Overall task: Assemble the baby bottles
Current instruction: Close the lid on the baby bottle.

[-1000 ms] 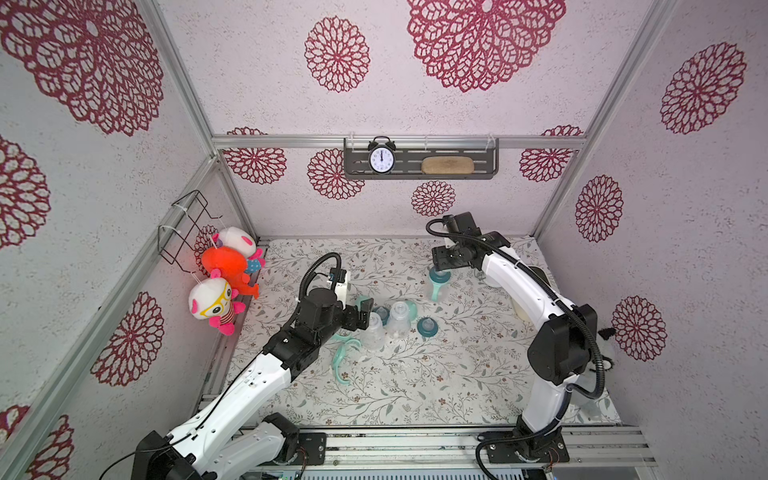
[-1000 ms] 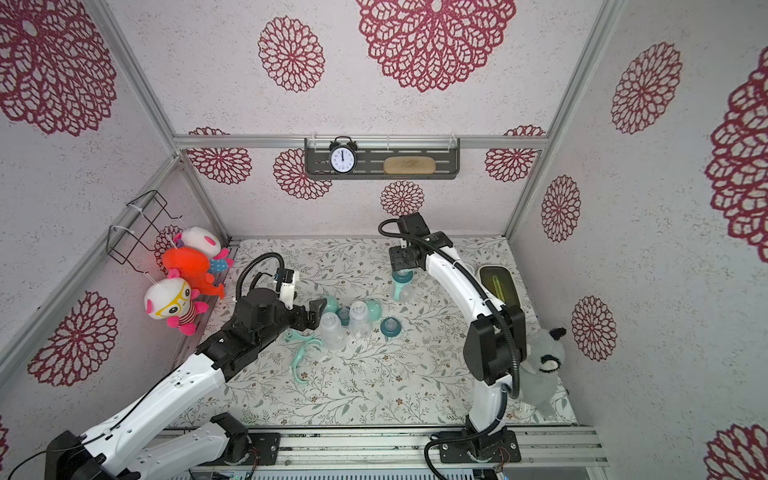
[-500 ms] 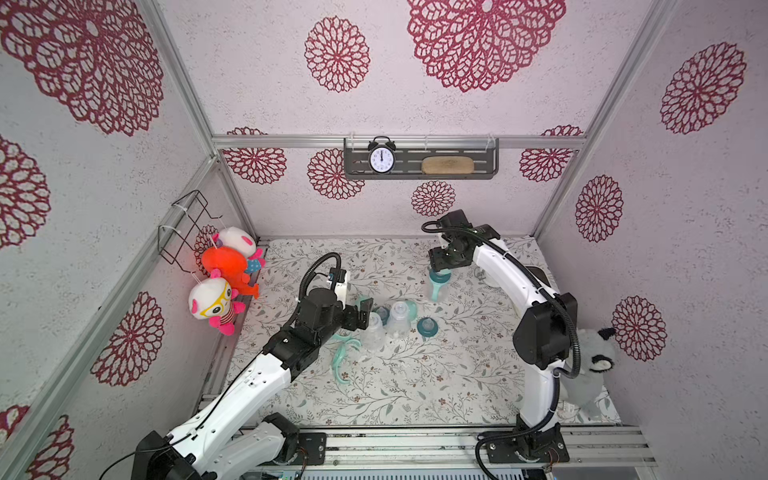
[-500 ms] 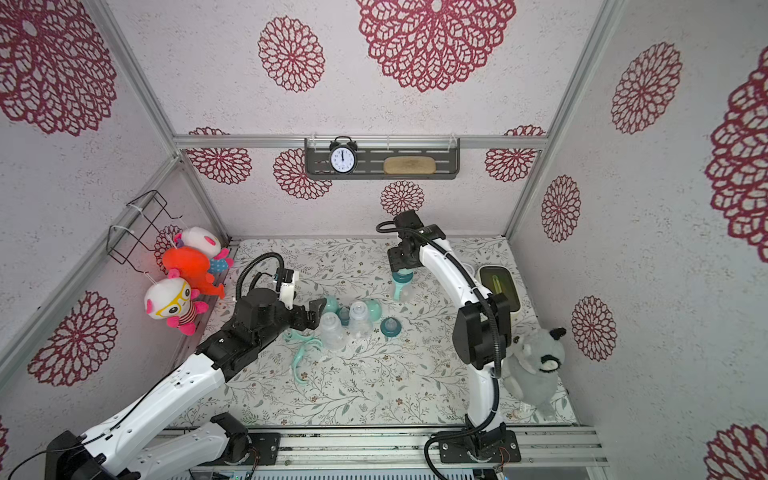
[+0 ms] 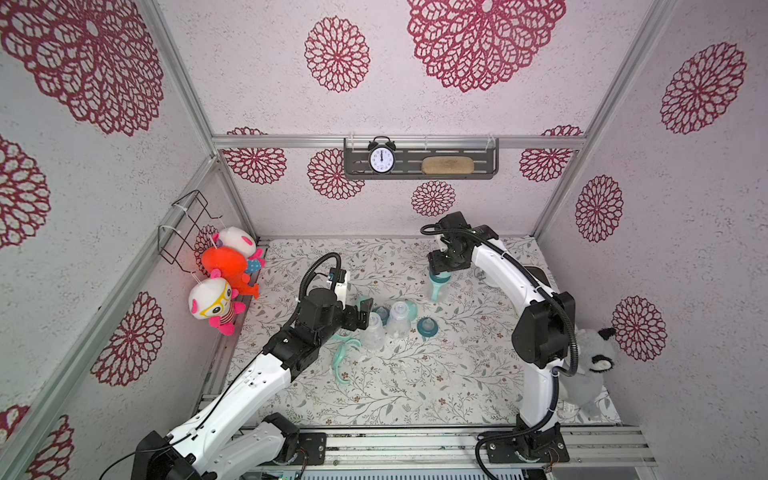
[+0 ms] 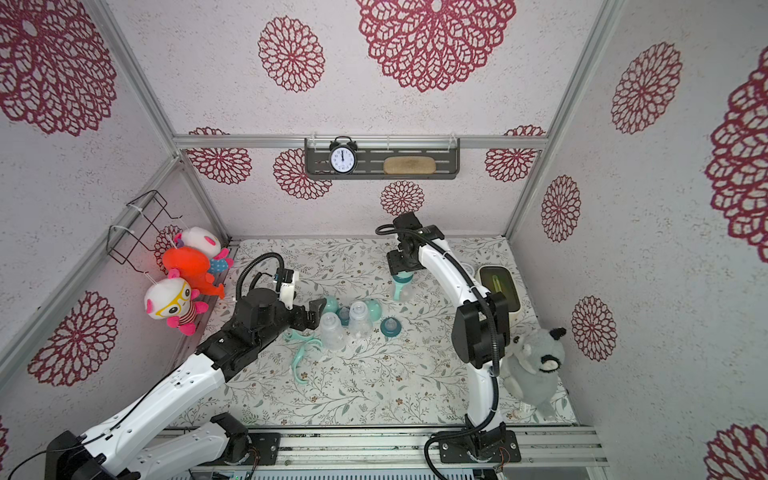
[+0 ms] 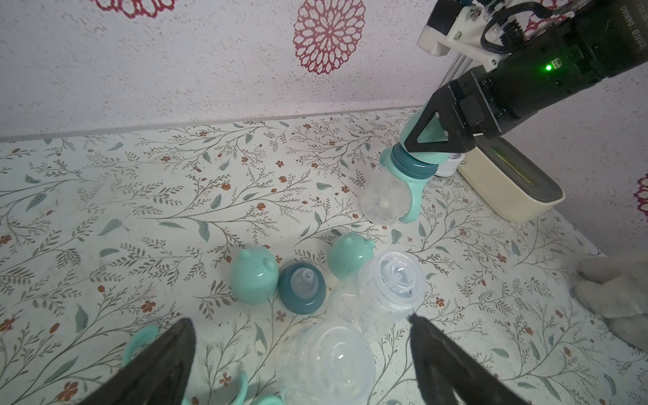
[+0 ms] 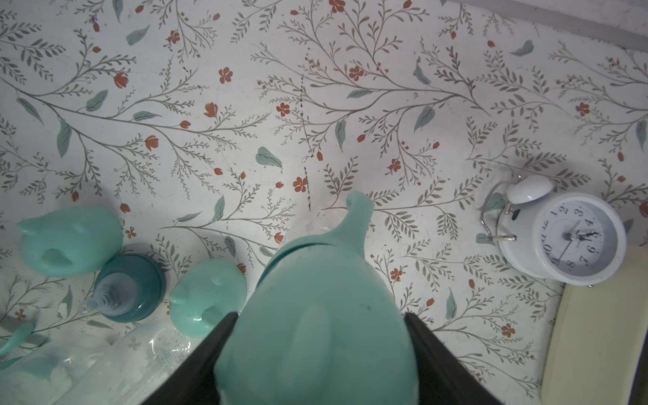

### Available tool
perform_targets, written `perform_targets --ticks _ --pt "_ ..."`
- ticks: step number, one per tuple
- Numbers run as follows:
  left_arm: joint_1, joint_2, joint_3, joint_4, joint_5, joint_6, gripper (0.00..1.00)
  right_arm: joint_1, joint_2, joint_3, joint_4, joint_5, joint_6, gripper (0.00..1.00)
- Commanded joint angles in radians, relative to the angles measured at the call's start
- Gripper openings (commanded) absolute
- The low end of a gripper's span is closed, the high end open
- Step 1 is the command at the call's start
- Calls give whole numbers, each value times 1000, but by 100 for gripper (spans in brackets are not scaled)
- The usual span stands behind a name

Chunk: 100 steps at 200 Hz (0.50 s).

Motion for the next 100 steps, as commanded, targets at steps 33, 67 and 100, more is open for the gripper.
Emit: perform_targets --ticks 33,67,100 --pt "10 -9 -11 0 -6 8 98 -7 -10 -28 4 -14 -11 72" --pt "10 -5 -9 0 -3 10 98 -7 -13 -48 16 -21 -8 73" --pt "10 -2 -9 0 -4 12 98 -7 -16 -74 31 -35 -3 73"
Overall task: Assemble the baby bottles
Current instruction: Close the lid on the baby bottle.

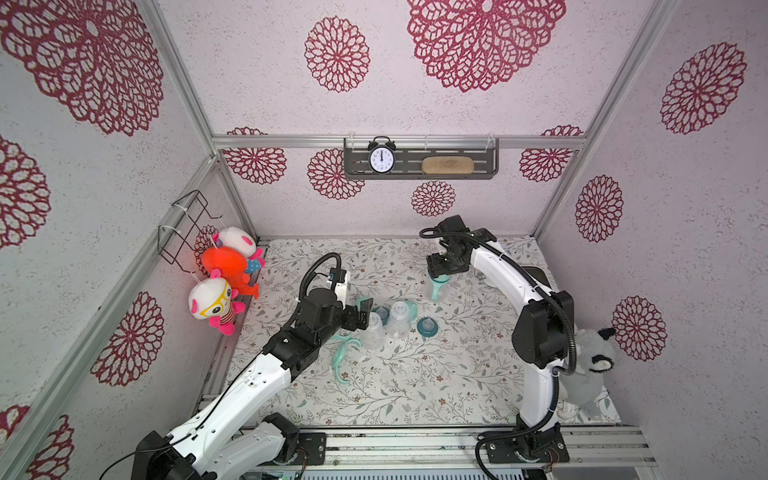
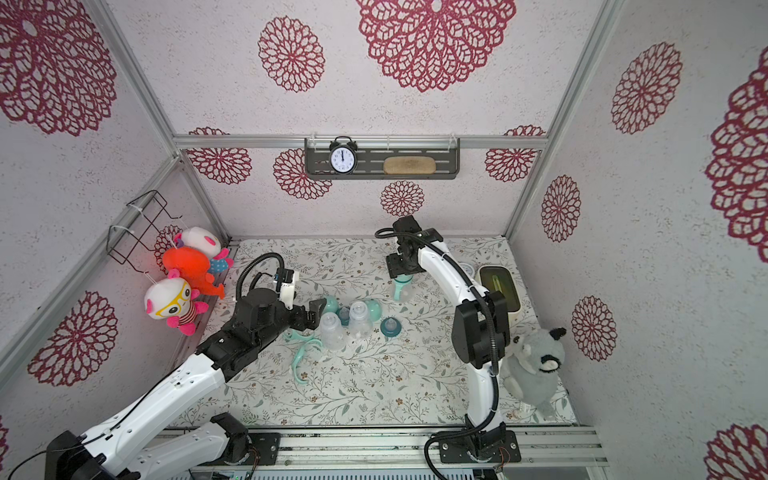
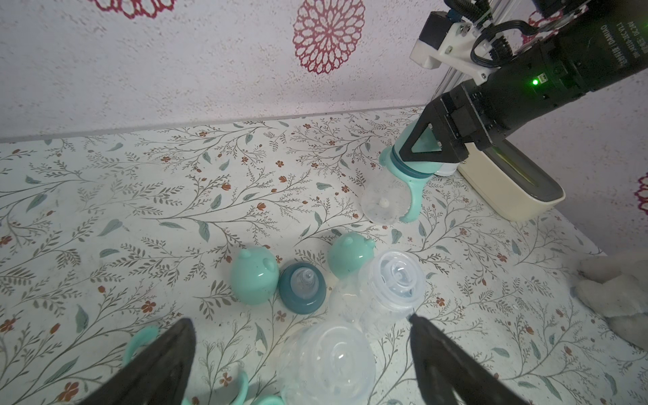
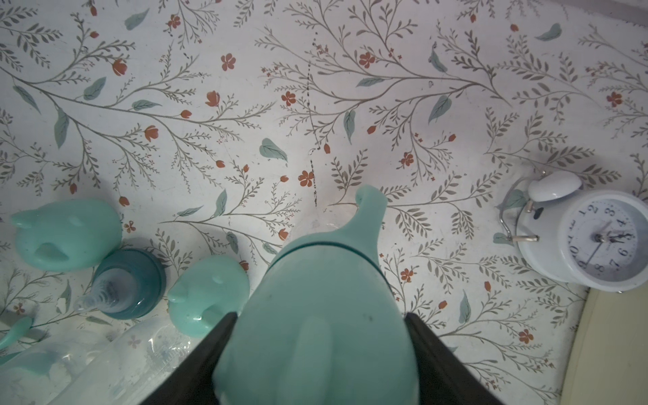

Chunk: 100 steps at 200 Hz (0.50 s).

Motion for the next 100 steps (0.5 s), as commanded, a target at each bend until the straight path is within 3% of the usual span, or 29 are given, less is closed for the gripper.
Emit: perform_targets --ticks 1,100 --pt "10 -3 -9 0 -4 8 98 -7 -17 -29 -7 -12 -4 73" --pt "9 -4 -11 3 -6 7 98 10 -82 -149 70 21 10 73"
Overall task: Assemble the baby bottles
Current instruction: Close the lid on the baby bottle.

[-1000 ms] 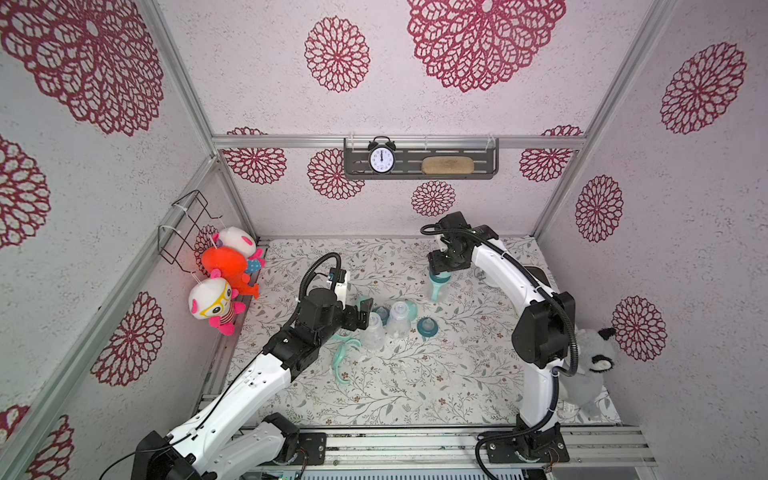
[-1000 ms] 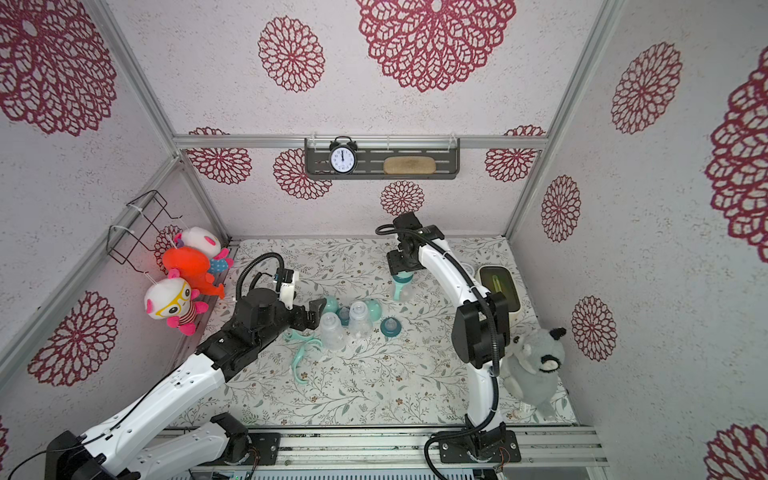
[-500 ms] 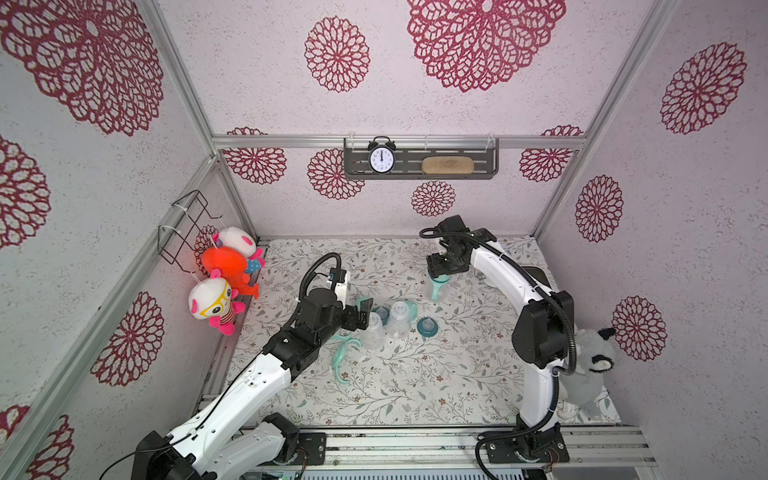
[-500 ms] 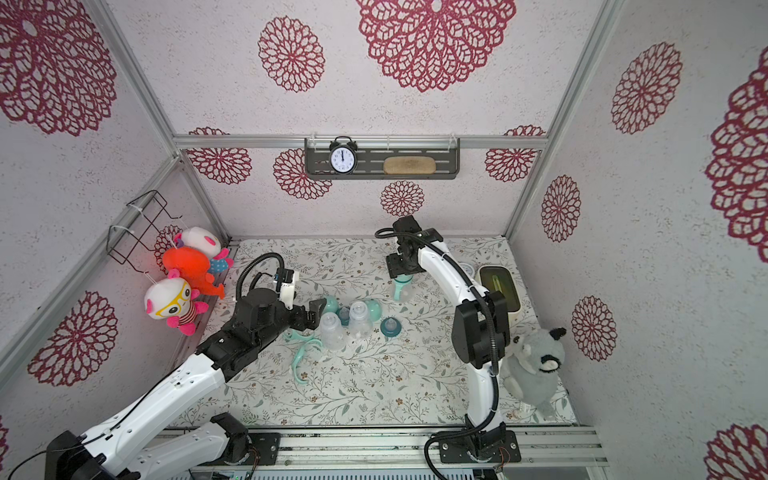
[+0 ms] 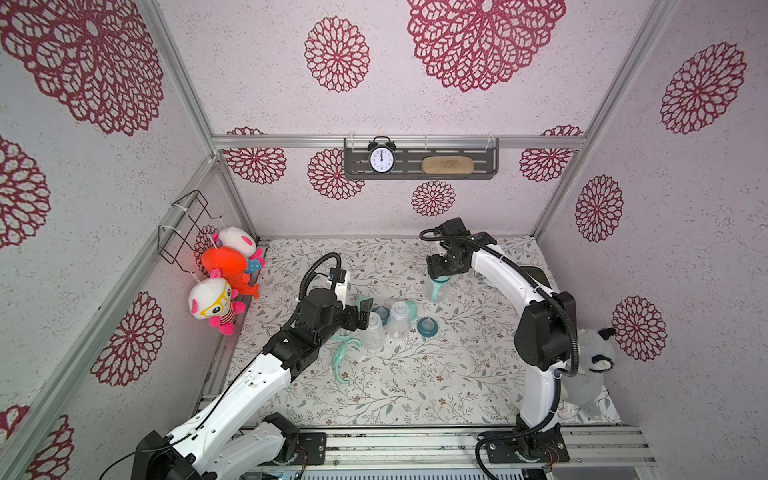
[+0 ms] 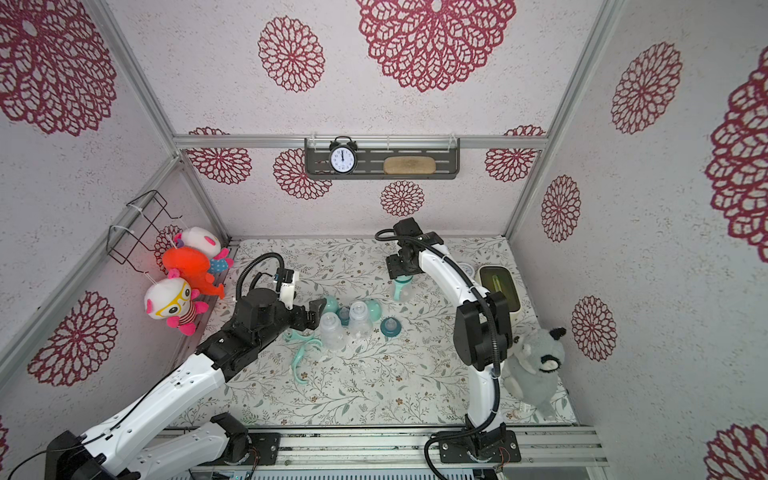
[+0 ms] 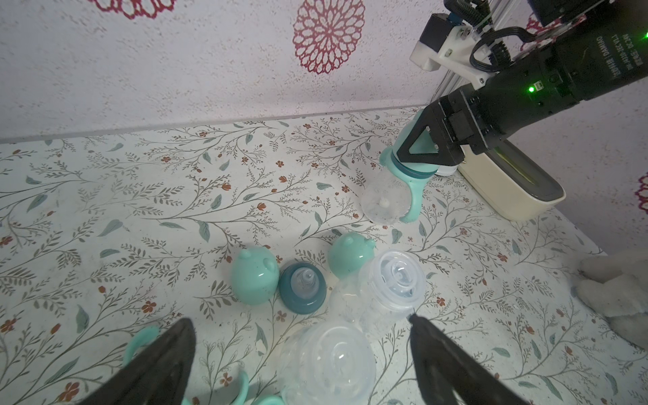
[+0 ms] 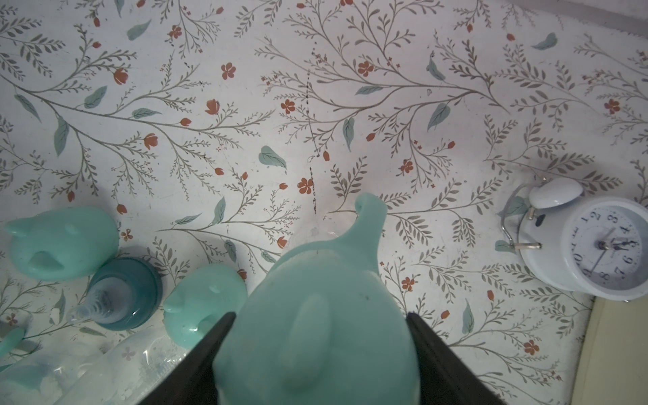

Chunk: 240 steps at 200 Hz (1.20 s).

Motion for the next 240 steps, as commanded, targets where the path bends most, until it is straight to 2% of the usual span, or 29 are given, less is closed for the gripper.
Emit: perform_targets --ticks 1,65,170,240 --pt "10 -3 -11 2 -5 6 98 9 -43 -63 -13 17 9 73" --pt "10 -10 -17 0 -9 3 98 20 -127 -267 190 28 35 73" --pt "10 -13 -19 -1 -9 1 98 19 -132 -403 294 -55 85 73" --pt "10 -11 -15 0 -6 -2 98 19 -128 -399 292 -44 86 74"
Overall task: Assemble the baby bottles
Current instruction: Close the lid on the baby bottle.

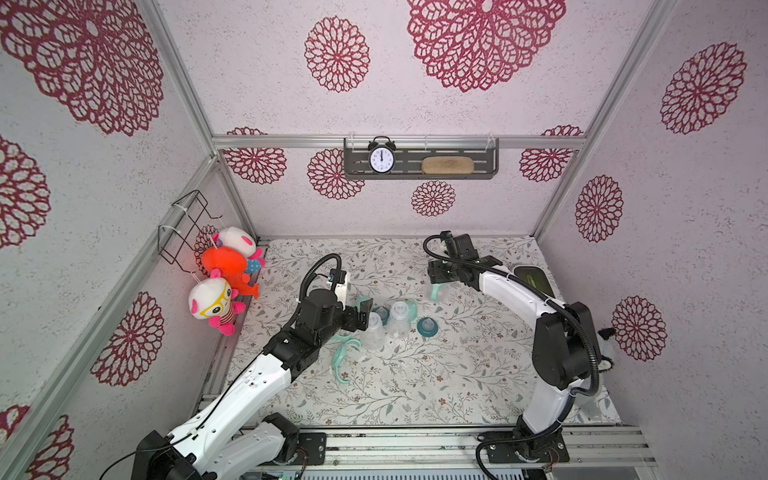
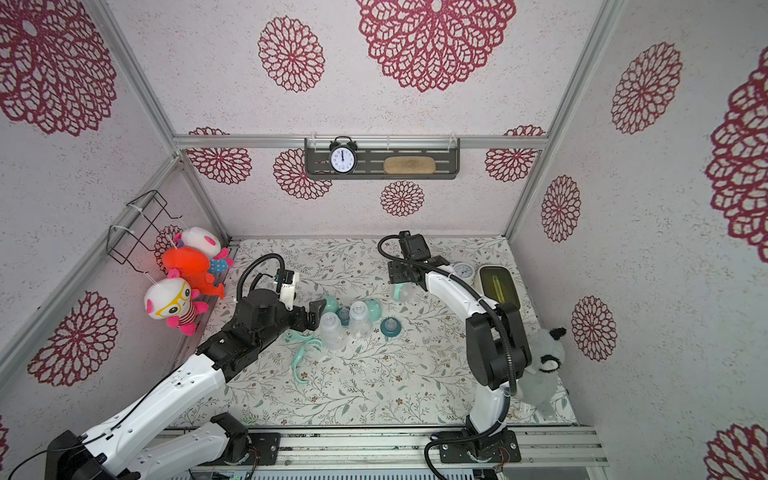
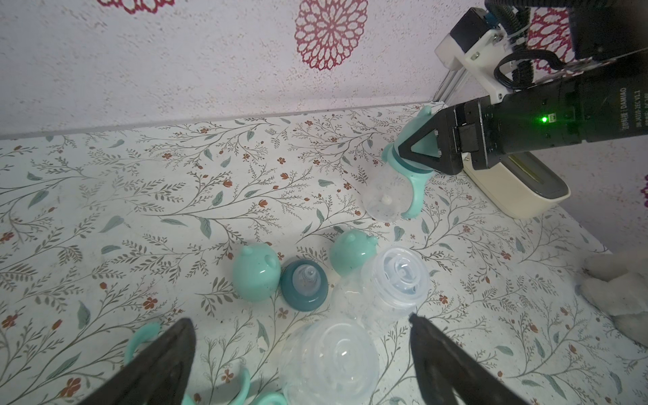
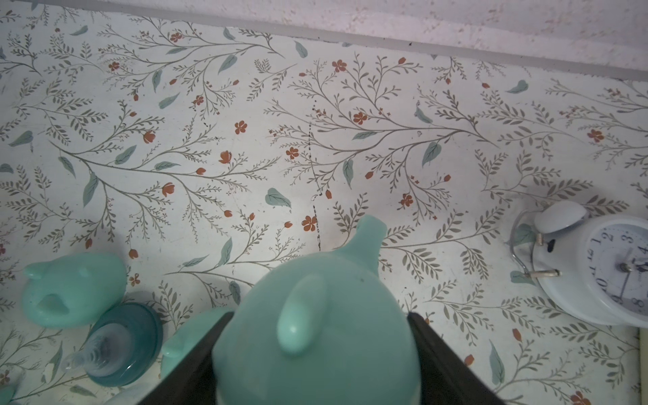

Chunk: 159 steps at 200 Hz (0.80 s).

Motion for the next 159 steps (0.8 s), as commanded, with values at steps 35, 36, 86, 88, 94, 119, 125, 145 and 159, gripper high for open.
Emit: perform_targets --ticks 35,36,86,88,94,119,125,145,159 --pt "10 -14 -7 0 -1 -3 98 6 37 27 -169 -19 21 76" --pt "10 -13 -7 -1 -1 -3 98 6 37 29 -170 -18 20 76" --pt "10 -9 -5 3 -1 -3 98 4 63 139 -216 12 11 77" --pt "10 -8 -5 2 0 -3 98 3 65 143 -217 12 12 77" --pt "10 -8 -3 2 1 -1 98 3 68 152 -220 12 11 77" --pt "10 -4 -3 1 -2 2 98 3 76 174 -233 17 5 78" --pt "10 -5 -3 1 -2 2 98 3 78 178 -239 22 5 78" --pt "10 -2 -5 5 -2 2 98 3 71 174 -239 18 3 78" --pt "10 0 -2 5 0 3 98 3 67 173 -241 18 0 79"
